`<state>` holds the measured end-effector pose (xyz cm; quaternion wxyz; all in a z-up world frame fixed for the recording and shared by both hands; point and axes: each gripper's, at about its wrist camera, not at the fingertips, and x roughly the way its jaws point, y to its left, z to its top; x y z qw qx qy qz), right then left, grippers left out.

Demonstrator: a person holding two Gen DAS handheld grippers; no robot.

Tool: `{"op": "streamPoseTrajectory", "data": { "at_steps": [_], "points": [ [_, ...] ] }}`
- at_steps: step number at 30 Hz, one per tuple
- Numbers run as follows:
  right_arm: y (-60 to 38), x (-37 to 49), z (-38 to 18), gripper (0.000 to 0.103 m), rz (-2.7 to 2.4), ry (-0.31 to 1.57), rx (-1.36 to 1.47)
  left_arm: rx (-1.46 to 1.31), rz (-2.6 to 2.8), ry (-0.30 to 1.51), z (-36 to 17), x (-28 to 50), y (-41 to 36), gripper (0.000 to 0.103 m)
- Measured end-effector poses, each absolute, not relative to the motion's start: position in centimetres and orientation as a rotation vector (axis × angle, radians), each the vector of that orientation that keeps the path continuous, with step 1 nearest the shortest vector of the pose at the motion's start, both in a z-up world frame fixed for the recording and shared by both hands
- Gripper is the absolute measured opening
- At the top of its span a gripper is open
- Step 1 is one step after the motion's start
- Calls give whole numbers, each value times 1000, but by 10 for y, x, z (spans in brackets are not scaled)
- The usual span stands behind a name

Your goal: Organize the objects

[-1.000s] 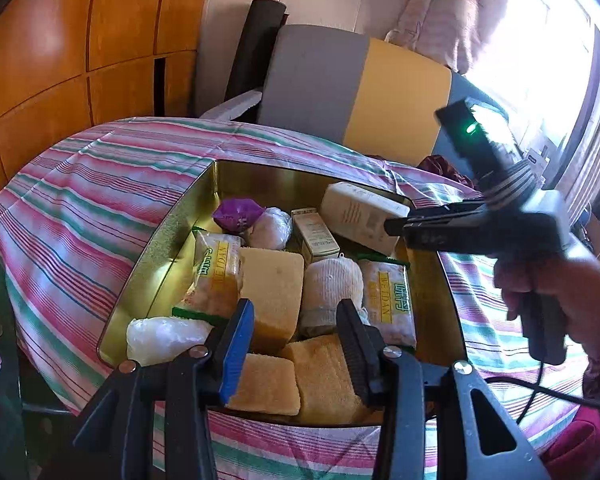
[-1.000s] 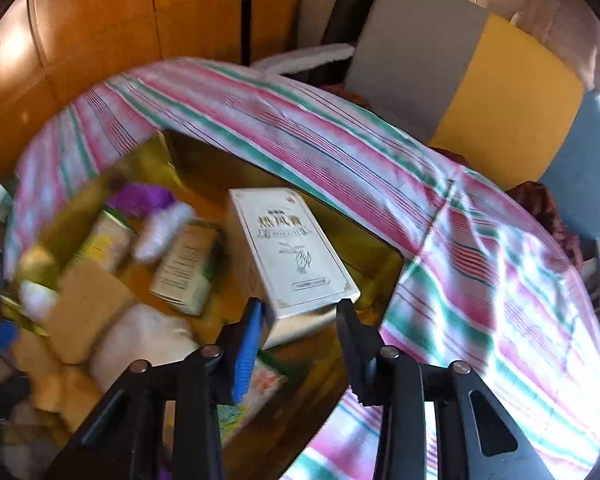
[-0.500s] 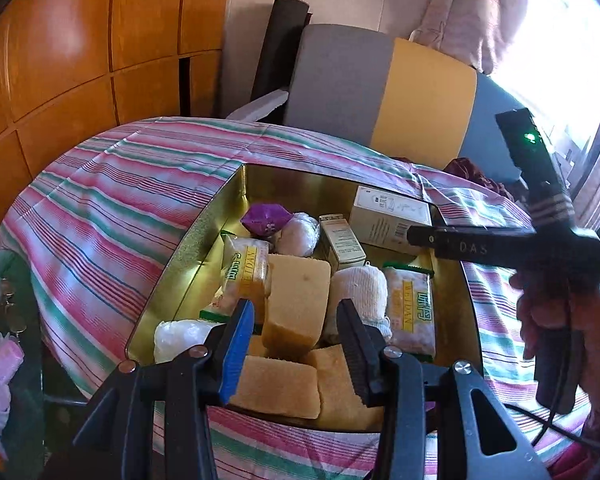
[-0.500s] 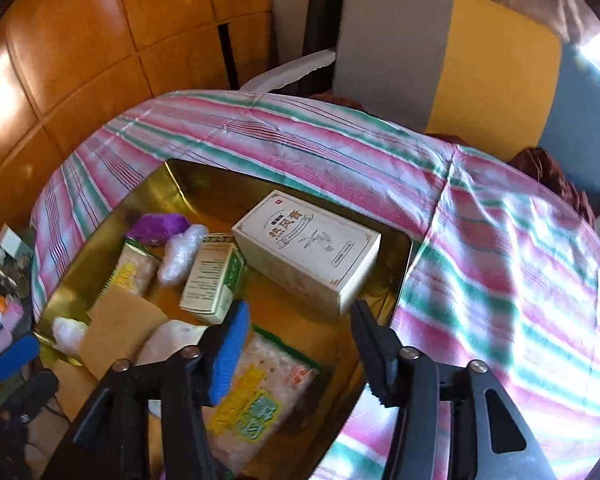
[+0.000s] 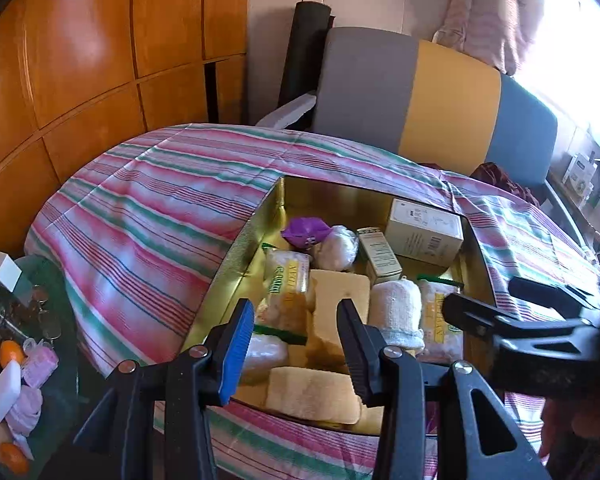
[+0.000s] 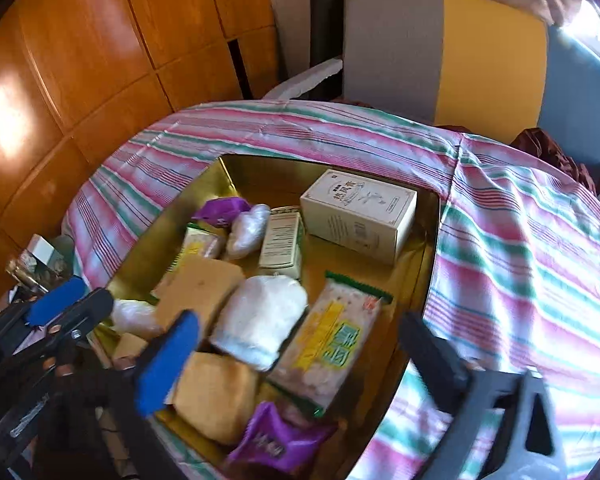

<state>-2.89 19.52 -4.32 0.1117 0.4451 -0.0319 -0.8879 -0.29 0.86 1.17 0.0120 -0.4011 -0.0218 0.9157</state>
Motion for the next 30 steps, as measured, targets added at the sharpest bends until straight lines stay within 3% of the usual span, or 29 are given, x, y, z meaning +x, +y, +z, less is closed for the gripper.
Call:
{"op": "streamPoseTrajectory", "data": {
  "at_steps": [30],
  "points": [
    [170, 27, -12, 103, -2963, -87, 1332, -1411, 2848, -30, 6, -1, -11, 43]
  ]
}}
